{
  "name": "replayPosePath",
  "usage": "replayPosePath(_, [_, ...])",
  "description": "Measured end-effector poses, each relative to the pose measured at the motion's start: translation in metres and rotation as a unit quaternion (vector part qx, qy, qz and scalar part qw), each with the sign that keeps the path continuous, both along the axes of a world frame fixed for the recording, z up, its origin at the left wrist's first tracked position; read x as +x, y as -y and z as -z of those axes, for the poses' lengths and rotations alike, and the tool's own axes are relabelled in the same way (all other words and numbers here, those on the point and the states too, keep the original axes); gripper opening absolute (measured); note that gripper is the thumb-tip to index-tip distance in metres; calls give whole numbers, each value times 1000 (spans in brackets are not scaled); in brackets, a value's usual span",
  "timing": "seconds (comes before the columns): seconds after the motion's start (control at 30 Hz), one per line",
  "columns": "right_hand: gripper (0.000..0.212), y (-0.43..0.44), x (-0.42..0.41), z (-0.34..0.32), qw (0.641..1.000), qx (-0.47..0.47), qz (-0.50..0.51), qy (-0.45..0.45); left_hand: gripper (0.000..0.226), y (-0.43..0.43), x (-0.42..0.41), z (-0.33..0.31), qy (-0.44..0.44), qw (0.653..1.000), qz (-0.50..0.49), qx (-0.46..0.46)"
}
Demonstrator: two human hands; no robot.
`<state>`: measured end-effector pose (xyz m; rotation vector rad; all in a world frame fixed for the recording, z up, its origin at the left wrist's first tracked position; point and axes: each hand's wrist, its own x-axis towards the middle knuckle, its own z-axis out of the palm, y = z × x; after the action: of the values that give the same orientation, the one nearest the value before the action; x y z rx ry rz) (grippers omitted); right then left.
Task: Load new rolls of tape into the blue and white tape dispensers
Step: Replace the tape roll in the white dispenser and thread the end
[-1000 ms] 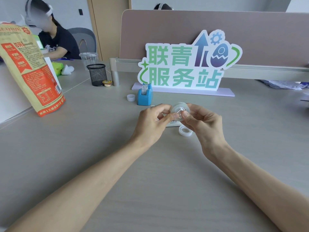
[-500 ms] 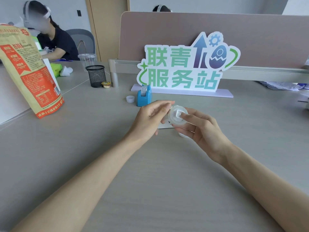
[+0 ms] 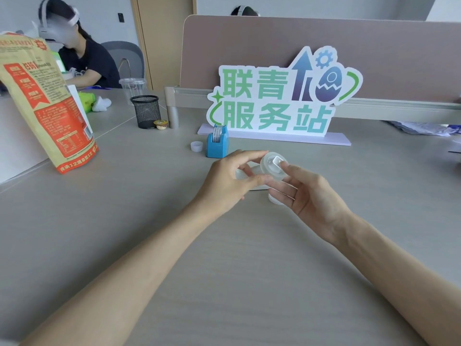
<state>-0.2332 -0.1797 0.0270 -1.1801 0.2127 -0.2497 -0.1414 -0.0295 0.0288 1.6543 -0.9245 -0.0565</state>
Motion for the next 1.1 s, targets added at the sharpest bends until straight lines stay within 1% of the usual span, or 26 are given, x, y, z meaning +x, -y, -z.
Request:
replayPosePath(0.03, [50,0,0,0,1000,-9,-1,-3,39,0,0,0,1,1000,-7,-2])
replayPosePath(0.07, [56,-1,1,0,1000,-10,-1,-5,36,1,1,1,3,1000,-16,-6])
replayPosePath(0.1, [54,-1,1,1,1000,-7,-2,-4,31,1,2,1,8,1000,-25,-12])
replayPosePath(0.17, [34,-1,2,2,1000,-7,0,-3,19,1,4,2,13,999,-41,-33])
replayPosePath(0.23, [22,-2,1,3,1000,-15,1,-4,13,0,7,3,1,998,-44,-46])
replayPosePath(0.3, [22,-3,1,3,1000,-19,4,-3,13,-1,8,1,-14,998,-36,-47])
replayPosePath(0.37, [25,-3,1,4,1000,-30,8,-1,16,1,6,1,-25,998,-31,-44])
replayPosePath(0.57, [23,-3,0,4,998,-37,40,20,41,2,-1,5,-29,999,-26,-16])
replayPosePath(0.63, [21,-3,1,4,998,-29,54,23,44,3,-2,6,-19,999,-32,-14])
replayPosePath(0.7, [25,-2,1,5,998,-26,58,23,41,3,-4,5,-17,999,-40,-26])
replayPosePath(0.87, [28,-5,2,5,998,-25,59,19,24,2,-6,2,-10,997,-56,-53])
replayPosePath(0.97, [29,-5,1,4,997,-22,67,18,18,2,-4,2,-9,997,-58,-52])
replayPosePath(1.1, [30,-6,0,3,997,-41,68,15,10,1,0,1,-6,997,-70,-41])
